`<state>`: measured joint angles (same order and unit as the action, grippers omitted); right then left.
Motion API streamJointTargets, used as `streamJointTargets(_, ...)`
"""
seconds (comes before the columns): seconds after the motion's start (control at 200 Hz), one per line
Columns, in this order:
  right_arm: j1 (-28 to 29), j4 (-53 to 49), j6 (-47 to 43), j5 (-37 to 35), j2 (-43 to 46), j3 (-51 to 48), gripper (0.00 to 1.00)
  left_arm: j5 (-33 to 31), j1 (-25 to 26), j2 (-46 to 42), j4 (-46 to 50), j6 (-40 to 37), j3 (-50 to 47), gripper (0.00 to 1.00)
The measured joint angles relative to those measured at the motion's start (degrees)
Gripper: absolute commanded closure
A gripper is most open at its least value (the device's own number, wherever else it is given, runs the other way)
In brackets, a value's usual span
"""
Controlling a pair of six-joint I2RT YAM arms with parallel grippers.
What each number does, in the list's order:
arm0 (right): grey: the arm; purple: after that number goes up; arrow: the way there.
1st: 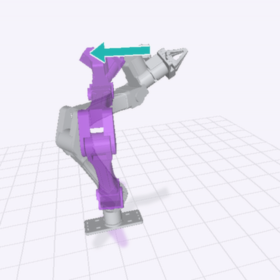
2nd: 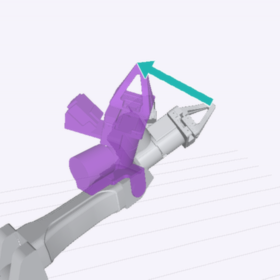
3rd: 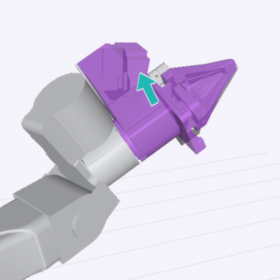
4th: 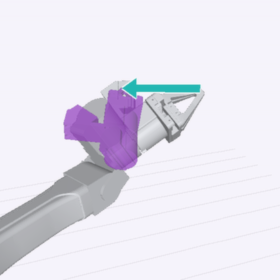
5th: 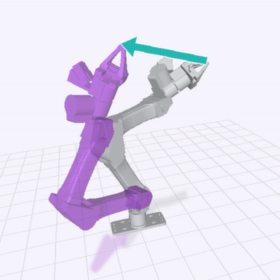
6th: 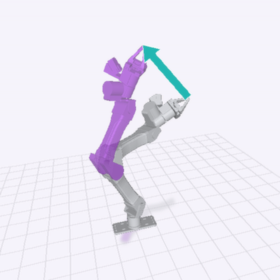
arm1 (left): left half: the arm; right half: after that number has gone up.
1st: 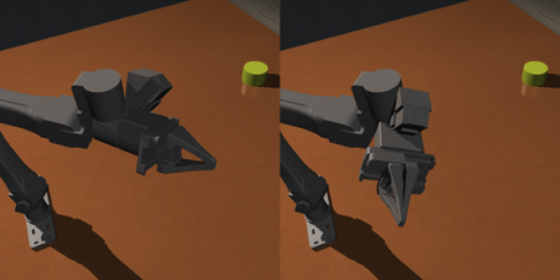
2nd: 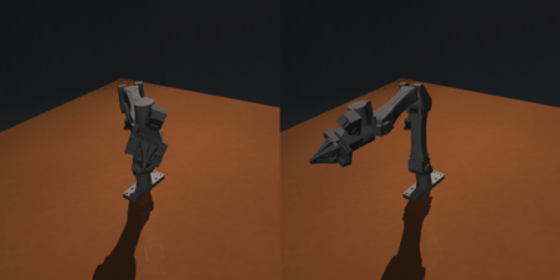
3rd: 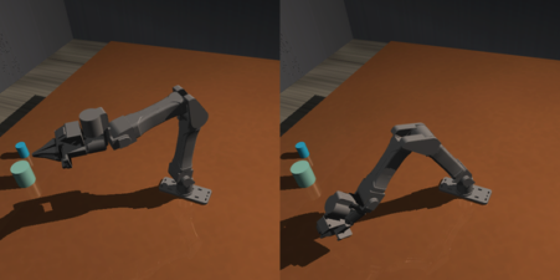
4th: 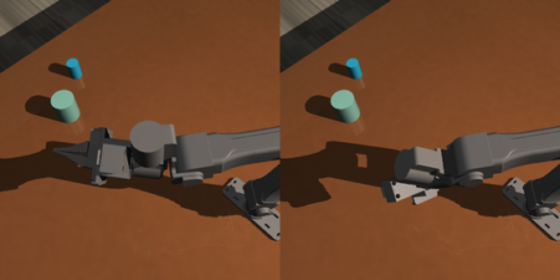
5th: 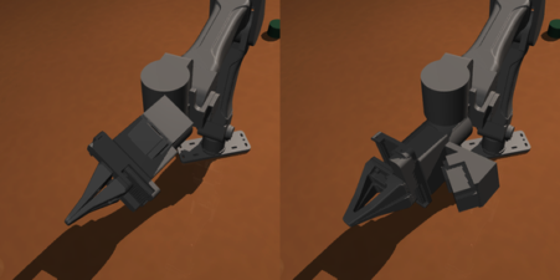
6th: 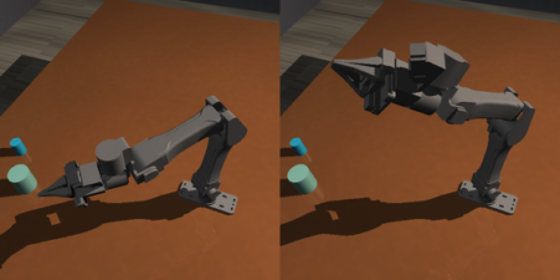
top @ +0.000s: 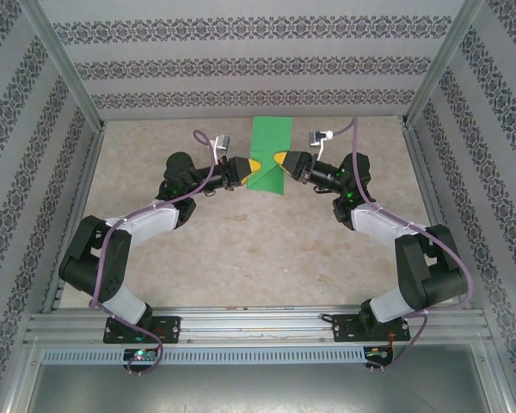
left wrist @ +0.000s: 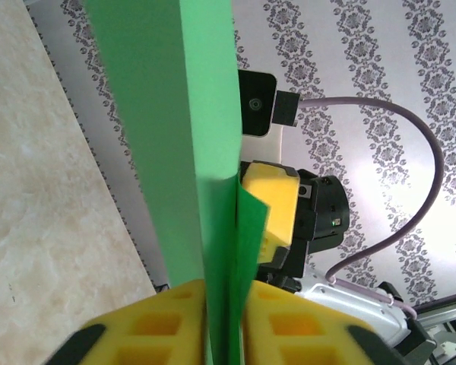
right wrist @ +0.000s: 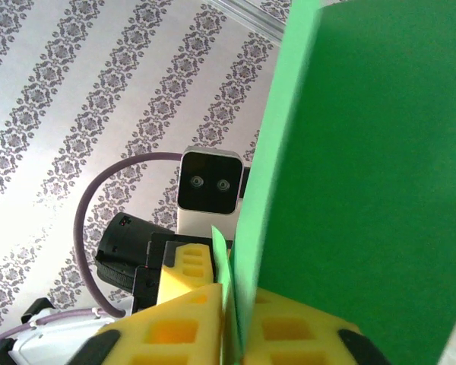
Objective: Fold a paper plane with a square sheet of paper (fold left side to right side)
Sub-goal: Turn over the paper at the center of the table.
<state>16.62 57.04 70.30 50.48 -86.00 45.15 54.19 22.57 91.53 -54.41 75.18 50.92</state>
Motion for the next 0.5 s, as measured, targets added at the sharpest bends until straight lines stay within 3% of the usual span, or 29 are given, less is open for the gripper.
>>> streamJointTargets(0.255, -2.4, -3.9, -2.8, 0.2, 1.8, -2.3, 0.65, 0.0, 0.0, -1.4, 6.3, -3.6, 0.0, 0.99)
streamJointTargets(0.5, -5.2, -21.6, -14.3, -1.1, 10.9, -4.0, 0.52, -1.6, 0.0, -8.1, 28.5, -15.7, 3.0, 1.0)
